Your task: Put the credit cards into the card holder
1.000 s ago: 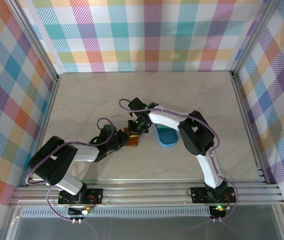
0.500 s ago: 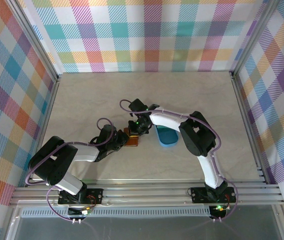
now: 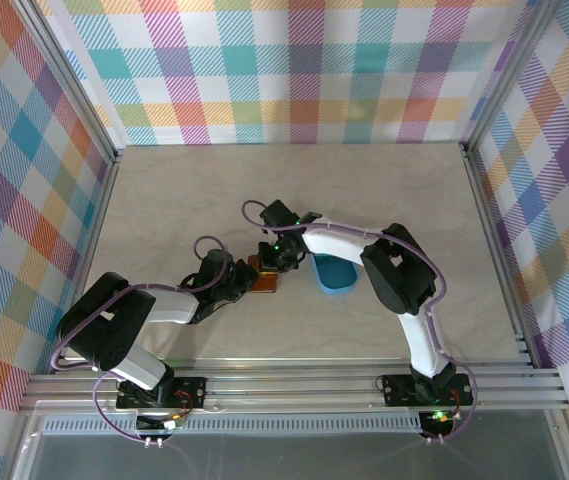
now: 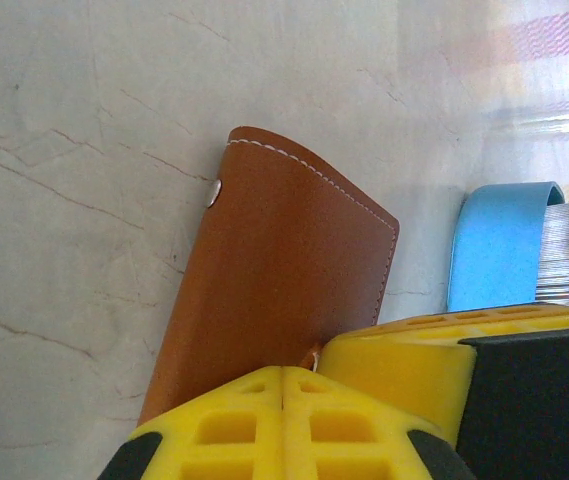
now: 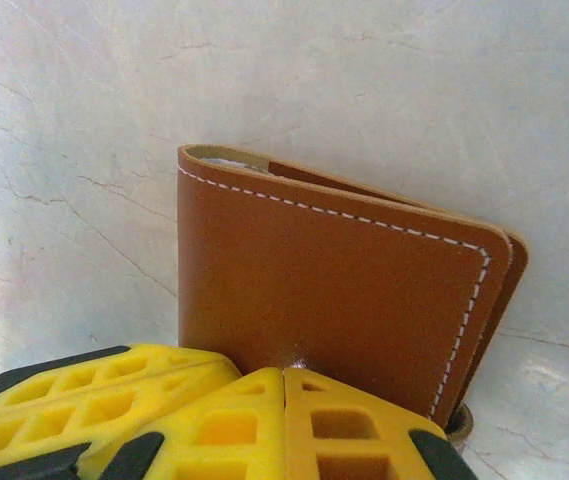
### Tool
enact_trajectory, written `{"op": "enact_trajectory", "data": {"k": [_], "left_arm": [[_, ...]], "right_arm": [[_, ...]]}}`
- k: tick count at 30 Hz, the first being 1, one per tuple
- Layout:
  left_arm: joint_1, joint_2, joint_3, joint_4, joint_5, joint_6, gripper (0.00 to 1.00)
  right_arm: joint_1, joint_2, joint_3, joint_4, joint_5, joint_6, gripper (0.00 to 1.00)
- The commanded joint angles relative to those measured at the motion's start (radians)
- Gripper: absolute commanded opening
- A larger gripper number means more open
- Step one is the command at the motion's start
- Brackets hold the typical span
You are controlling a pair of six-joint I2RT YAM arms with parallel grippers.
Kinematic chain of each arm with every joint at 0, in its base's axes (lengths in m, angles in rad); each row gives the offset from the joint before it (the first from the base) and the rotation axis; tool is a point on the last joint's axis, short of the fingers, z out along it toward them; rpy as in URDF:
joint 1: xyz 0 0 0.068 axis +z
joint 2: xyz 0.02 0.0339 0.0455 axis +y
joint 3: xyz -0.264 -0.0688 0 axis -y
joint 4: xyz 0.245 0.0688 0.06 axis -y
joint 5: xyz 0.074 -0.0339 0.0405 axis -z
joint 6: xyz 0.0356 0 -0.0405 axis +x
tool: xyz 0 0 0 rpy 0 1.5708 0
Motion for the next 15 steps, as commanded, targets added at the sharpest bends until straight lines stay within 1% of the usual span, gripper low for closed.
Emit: {"op": "enact_trajectory", "data": {"k": [1, 15], "left_arm": [[-0.016, 0.009, -0.035, -0.098, 0.001, -0.001, 0.00], [-0.015, 0.044, -0.036, -0.057, 0.018, -0.020, 0.00]], "right_arm": [[-0.045, 0.101, -0.077, -0.051, 0.223, 0.011, 0.00], [-0.096, 0.105, -0.123, -0.035, 0.240, 0.014, 0.00]]}}
